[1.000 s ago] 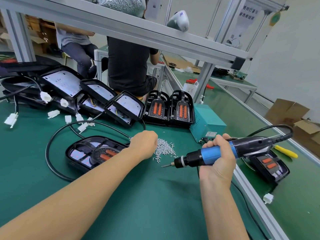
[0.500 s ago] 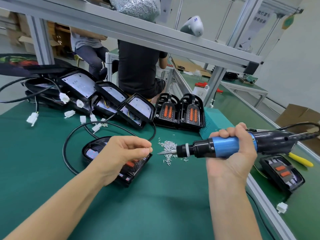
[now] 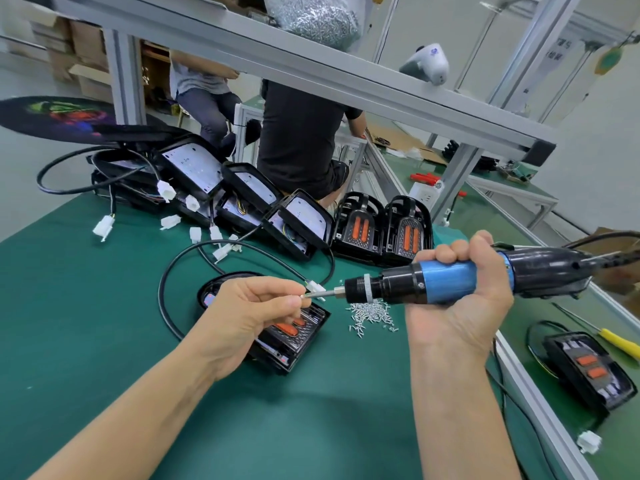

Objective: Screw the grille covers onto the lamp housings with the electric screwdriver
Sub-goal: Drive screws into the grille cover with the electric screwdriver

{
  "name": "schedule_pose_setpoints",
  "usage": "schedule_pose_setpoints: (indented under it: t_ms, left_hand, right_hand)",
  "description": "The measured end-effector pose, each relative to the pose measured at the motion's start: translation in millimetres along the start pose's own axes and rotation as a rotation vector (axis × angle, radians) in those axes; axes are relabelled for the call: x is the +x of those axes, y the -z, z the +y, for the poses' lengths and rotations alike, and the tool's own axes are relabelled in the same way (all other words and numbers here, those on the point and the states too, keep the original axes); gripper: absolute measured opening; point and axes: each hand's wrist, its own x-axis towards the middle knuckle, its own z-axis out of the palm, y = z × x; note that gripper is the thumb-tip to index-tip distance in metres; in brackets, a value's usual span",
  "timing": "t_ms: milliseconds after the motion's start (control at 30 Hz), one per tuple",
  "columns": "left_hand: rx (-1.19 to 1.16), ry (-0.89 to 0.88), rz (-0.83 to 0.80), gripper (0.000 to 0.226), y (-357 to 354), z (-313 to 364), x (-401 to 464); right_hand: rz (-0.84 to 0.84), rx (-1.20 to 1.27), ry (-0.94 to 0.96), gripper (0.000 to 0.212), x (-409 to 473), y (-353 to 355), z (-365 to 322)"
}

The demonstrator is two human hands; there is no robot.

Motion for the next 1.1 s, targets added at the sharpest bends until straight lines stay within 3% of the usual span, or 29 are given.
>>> schedule_pose_setpoints:
  t_ms: [433,733,867,1100]
  left_hand:
    - [0.116,-0.082,0.053,0.015,9.8,-0.7,5.5]
    - [0.204,-0.117,0.09,0.014,30.1,3.4,14.0]
    - [0.413,-0.159,0.166,0.015,49.4,3.7,23.9]
    - [1.033,-0.285,0.319,0.012,76.1,-6.5,34.1]
  right_hand:
    - [-0.038,-0.002,0.0,0.028,1.8,-3.1,12.5]
    - [-0.029,-0.005,-0.059,0.019,6.5,-8.9,36.2]
    - [-0.013,-0.048,-0.092,0.022,12.6,-14.0,55.1]
    - [-0.036,-0.212,-0.049,0.026,25.6,-12.3,92.0]
